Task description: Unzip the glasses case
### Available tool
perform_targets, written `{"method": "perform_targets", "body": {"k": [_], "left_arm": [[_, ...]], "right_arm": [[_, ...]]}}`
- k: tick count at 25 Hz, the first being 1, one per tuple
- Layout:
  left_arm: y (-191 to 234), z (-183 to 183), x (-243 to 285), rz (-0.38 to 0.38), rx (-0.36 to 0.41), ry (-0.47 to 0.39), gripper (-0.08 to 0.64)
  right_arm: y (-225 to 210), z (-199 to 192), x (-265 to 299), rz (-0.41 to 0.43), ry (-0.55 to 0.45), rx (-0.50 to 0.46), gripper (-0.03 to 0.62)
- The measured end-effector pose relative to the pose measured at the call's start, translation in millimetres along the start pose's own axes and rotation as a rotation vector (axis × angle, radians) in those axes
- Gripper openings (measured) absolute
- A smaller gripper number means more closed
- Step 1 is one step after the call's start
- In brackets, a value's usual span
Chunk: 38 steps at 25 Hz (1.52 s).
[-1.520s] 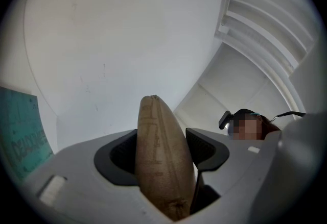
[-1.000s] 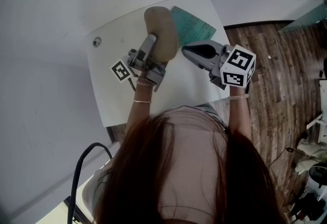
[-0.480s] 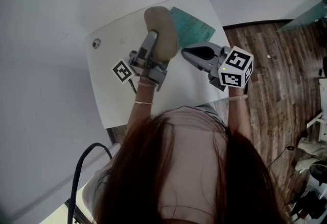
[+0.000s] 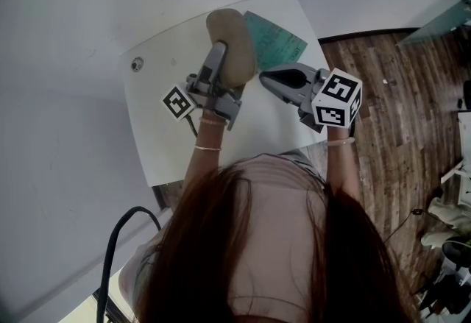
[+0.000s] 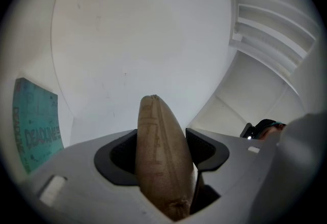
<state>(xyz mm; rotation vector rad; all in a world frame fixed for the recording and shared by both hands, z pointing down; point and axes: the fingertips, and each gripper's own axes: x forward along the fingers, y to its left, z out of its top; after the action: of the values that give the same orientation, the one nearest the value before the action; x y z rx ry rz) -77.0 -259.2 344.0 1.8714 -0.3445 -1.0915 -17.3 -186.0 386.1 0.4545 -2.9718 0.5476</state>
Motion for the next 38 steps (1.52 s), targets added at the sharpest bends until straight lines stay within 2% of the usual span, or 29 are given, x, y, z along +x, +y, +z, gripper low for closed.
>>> {"method": "perform_targets", "body": {"k": [22,38], "left_arm": [[7.3,2.7,4.4,0.08,-0.011,-0.086,0.291],[14.8,-2.2,3.7,0.119,-0.029,-0.127,0.291]], "right_arm": [[10.2,-6.5,4.9,0.029,0.016,0.022,0.005],[18.8,-15.1,12.3,0.064,0.074,0.011,0.005]]}}
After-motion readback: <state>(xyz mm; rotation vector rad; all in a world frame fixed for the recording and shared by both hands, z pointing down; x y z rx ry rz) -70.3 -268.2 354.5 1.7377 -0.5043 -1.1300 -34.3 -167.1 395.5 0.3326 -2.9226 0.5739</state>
